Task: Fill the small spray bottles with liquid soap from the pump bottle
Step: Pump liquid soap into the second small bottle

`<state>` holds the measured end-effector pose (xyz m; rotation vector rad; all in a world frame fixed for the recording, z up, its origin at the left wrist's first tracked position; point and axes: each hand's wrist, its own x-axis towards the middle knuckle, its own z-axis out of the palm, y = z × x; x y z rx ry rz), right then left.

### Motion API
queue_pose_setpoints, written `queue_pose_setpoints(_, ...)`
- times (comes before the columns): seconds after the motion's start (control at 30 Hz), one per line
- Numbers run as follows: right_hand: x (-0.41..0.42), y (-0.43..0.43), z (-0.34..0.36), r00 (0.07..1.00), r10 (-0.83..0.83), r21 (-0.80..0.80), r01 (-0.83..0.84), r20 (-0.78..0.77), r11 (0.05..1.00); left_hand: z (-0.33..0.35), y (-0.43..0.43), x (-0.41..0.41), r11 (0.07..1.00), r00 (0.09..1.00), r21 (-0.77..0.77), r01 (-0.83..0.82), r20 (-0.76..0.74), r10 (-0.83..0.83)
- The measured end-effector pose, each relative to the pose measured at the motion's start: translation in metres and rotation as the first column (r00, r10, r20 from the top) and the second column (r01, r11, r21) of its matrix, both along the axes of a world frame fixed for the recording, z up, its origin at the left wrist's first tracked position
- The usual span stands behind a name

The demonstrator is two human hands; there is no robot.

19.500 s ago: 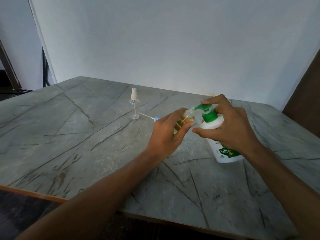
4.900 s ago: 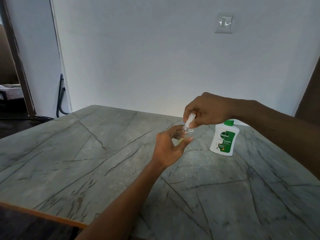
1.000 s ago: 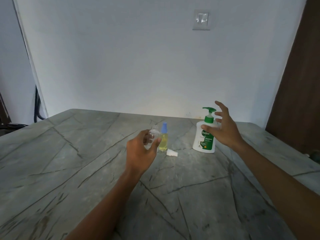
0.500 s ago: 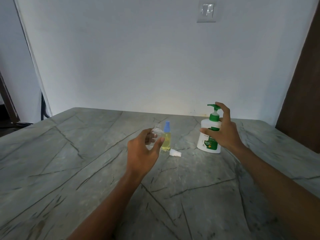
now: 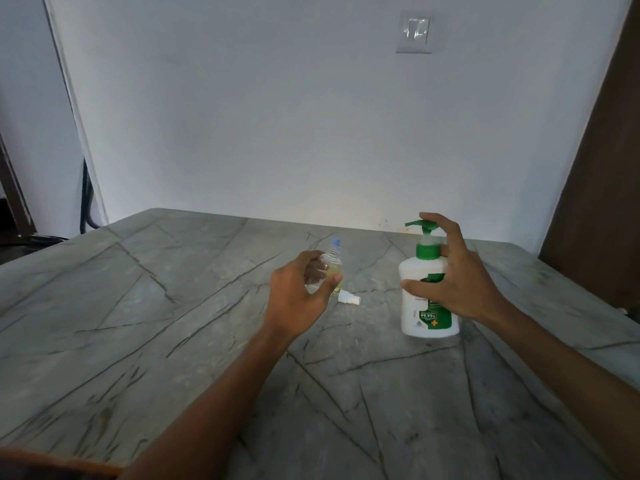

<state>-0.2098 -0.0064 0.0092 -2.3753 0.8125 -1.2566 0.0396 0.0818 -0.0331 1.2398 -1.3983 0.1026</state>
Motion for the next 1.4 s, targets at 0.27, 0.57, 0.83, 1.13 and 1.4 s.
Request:
queue_pose_setpoints(0.27,-0.017,0.049,0.004,0.99,0.04,-0.017,-0.043,-0.138,0.999,0.003,0.024,-0.011,0.965,0.965,0.019,0.26,0.013,-0.261)
queue_pose_setpoints(0.57,0.001,0.059,0.003,0.988,0.088,0.014,-0.087,-0.128,0.996,-0.004,0.04,-0.011,0.944,0.944,0.035,0.328,0.013,-0.329)
queue_pose_setpoints(0.83,0.014,0.057,0.013,0.959,0.108,-0.068,-0.13,-0.264,0.989,-0.003,0.04,-0.008,0.95,0.952,-0.076,0.304,0.067,-0.299)
queue_pose_setpoints(1.13,0.026,0.057,0.02,0.907,0.156,-0.035,-0.184,-0.391,0.982,-0.004,0.037,-0.007,0.959,0.962,-0.104,0.263,0.101,-0.253)
queue_pose_setpoints(1.4,0.034,0.053,0.012,0.919,0.13,-0.064,-0.166,-0.371,0.984,-0.003,0.035,-0.003,0.966,0.969,-0.13,0.224,0.138,-0.207)
